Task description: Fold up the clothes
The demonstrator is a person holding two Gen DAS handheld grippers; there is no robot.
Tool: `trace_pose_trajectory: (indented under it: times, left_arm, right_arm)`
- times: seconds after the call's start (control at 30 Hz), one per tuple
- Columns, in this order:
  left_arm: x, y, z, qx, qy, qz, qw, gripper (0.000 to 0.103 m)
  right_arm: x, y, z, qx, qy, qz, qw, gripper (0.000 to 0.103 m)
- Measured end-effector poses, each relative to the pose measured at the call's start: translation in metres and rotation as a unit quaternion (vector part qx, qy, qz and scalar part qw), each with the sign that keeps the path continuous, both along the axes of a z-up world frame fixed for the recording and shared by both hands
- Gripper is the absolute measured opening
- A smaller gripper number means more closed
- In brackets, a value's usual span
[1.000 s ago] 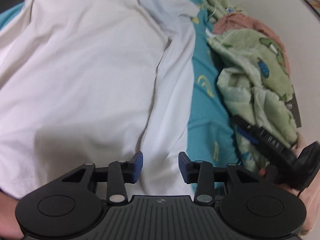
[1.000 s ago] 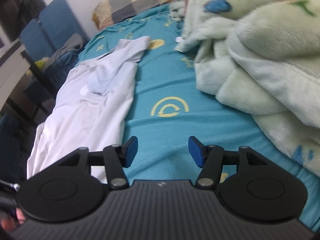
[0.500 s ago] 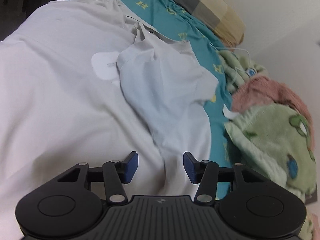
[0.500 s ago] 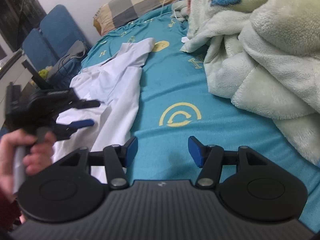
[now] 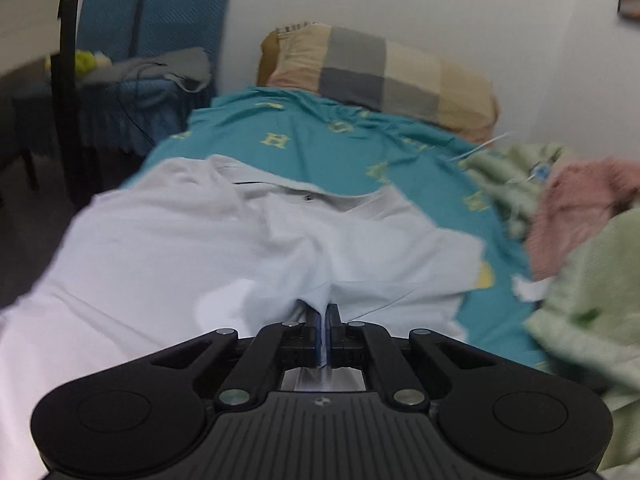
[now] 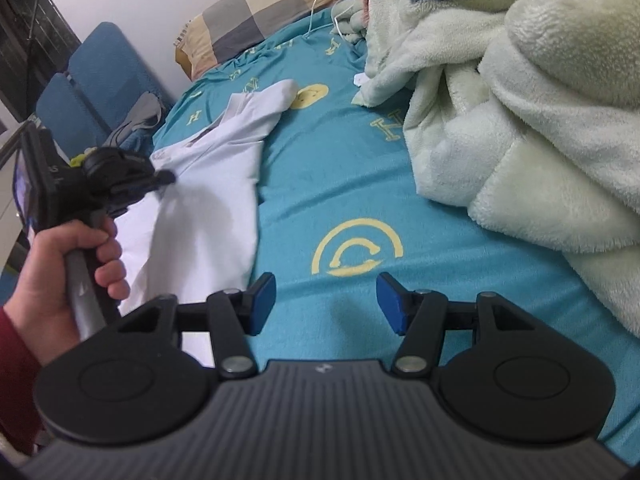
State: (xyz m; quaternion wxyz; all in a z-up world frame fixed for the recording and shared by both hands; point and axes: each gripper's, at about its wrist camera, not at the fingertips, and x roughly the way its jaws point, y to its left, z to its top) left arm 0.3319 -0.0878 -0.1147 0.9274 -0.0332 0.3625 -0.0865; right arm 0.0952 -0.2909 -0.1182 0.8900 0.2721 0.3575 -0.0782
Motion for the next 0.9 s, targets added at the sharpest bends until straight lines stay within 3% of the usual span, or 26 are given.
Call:
trace_pose_trajectory:
  times: [0.07,0.17,0.2,0.27,0.37,0.57,0.63,0.87,0.9]
  left_arm:
    - [0.003,0.005,-0.008,0.002,0.012,-0.009,0.9999,0.003]
    - [-0.003,0.02,-0.009,-0.029,0.027,-0.017,0.9991,0.008]
    - [-0.007,0.025,-0.007,-0.036,0.031,-0.021,0.9987,0.016]
    - [-0.022,0.032,0.002,-0.023,0.036,-0.032,0.9986,0.021]
    - [-0.062,0.044,0.029,0.006,0.02,-0.051,0.9985,0.038]
    - [-0.165,0.06,0.088,0.023,-0.009,-0.079,0.9966,0.05]
    - [-0.198,0.06,0.101,0.024,-0.013,-0.087,0.9958,0.059]
    - [-0.288,0.066,0.109,0.006,-0.037,-0.109,0.9933,0.09]
    - [-0.295,0.067,0.106,0.007,-0.04,-0.114,0.9926,0.098]
  right_arm:
    - [0.002,0.002,-0.001,-0.002,0.001,0.005,1.0,0.059]
    - [0.004,0.004,-0.003,-0.006,0.006,0.011,1.0,0.059]
    - [0.004,0.004,-0.002,-0.007,0.003,0.012,1.0,0.059]
    - [0.004,0.005,0.0,-0.011,-0.004,0.013,1.0,0.059]
    - [0.0,0.009,0.007,-0.017,-0.022,0.02,0.999,0.059]
    - [-0.015,0.02,0.027,-0.035,-0.066,0.039,0.996,0.059]
    - [-0.021,0.025,0.033,-0.046,-0.077,0.045,0.995,0.059]
    - [-0.044,0.044,0.053,-0.082,-0.104,0.067,0.989,0.059]
    - [-0.047,0.046,0.054,-0.085,-0.105,0.071,0.988,0.059]
